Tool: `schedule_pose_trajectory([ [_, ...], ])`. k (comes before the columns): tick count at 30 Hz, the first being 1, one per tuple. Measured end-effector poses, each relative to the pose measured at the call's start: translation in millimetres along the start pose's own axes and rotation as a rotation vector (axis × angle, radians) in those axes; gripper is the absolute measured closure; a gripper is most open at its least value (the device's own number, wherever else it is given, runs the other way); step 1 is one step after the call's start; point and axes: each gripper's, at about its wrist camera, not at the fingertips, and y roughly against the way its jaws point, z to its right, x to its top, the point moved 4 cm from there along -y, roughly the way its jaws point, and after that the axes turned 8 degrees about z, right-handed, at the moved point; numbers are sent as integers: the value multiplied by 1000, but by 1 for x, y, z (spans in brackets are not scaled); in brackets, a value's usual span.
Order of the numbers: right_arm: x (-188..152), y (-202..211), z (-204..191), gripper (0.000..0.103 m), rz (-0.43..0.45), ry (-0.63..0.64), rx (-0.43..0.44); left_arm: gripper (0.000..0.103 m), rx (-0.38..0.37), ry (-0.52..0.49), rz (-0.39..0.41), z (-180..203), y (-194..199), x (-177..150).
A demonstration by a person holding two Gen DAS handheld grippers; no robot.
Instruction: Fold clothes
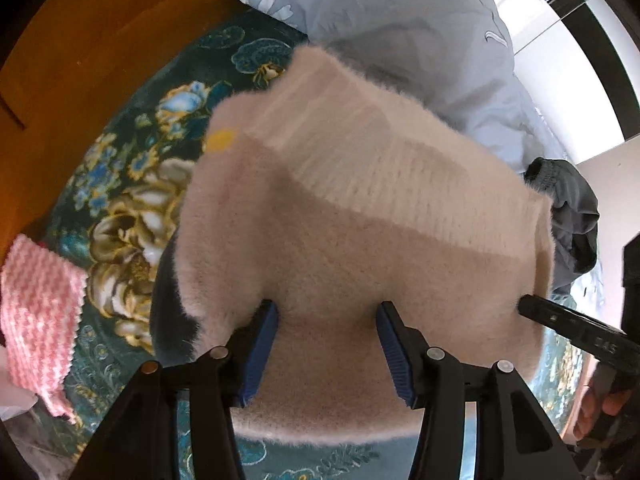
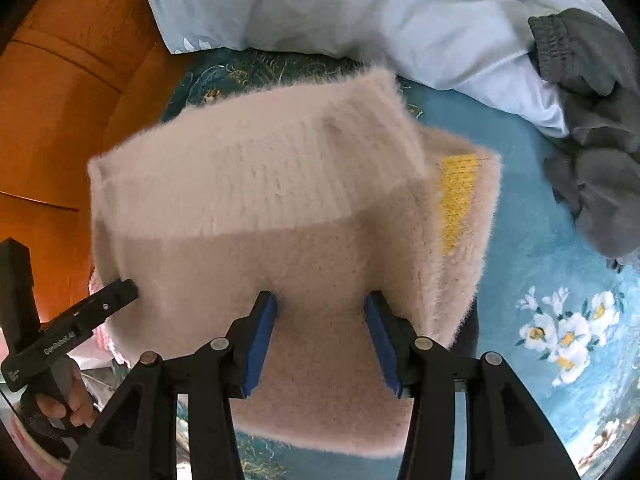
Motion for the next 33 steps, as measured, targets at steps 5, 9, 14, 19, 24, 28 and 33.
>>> schedule_pose_trajectory([
  [5, -31, 36, -10, 42, 27, 44, 18, 38, -24, 64, 26, 13, 28, -25],
  [9, -70, 39, -2, 36, -20, 30, -15, 34, -23, 43, -17, 37, 36, -66],
  [14, -105, 49, 12, 33, -65, 32, -42, 31, -42, 80, -61, 60, 40, -112],
  [19, -118, 66, 21, 24, -47, 89, -63, 18, 11, 133, -13, 74, 49, -137],
  [24, -126, 92, 33, 1, -1, 131, -27, 2, 97, 29, 21, 107, 63, -147],
  [28, -126, 104, 43, 1, 17, 166, -3, 0, 153, 41, 34, 114, 75, -148],
  [33, -121, 97, 46, 0, 35, 209, 19, 0, 185, 121, 43, 122, 80, -148],
])
